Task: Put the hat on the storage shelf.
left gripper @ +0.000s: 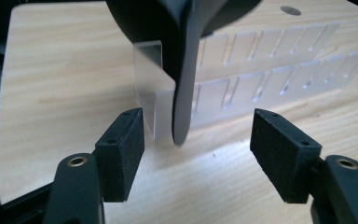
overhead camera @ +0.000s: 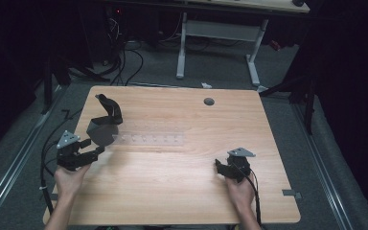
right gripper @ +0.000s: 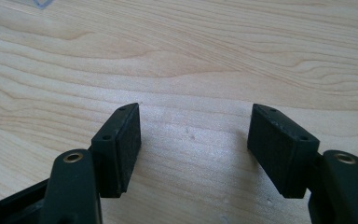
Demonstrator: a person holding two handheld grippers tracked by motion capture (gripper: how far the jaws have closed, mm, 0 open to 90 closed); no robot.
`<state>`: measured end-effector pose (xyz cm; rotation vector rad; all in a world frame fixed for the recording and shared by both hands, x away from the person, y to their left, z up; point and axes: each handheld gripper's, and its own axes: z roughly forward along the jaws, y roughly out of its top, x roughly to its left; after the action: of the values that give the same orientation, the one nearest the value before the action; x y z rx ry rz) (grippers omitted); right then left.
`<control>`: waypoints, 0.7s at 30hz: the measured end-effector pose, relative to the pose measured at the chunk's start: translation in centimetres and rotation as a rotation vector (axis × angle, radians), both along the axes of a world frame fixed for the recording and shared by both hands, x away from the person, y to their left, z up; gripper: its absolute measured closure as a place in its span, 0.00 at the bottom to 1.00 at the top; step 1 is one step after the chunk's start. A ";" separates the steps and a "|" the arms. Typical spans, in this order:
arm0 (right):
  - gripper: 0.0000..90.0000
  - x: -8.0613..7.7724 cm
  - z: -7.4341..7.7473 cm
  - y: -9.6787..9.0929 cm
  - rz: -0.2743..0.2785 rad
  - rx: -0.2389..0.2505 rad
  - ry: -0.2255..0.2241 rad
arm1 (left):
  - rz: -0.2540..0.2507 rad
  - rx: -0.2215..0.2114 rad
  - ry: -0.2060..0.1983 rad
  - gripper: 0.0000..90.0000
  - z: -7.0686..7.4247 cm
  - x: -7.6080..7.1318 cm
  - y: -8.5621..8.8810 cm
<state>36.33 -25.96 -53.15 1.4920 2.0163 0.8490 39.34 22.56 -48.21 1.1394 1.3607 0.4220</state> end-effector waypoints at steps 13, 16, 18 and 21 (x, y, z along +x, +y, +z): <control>0.39 0.0 0.0 0.0 -0.001 0.000 0.000 | -0.039 -0.022 0.054 0.39 -2.8 -2.5 -0.8; 0.39 0.0 0.0 0.0 -0.001 0.000 0.000 | -0.047 -0.031 0.067 0.39 -3.4 -2.9 -1.2; 0.39 0.0 0.0 0.0 -0.001 0.001 0.001 | -0.051 -0.029 0.074 0.38 -3.9 -3.1 -1.6; 0.39 0.0 0.0 0.0 -0.001 0.000 0.000 | -0.065 -0.014 0.082 0.38 -4.5 -3.3 -2.3</control>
<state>36.31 -25.94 -53.14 1.4932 2.0158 0.8488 36.01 20.24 -52.70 1.1970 1.3915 0.3207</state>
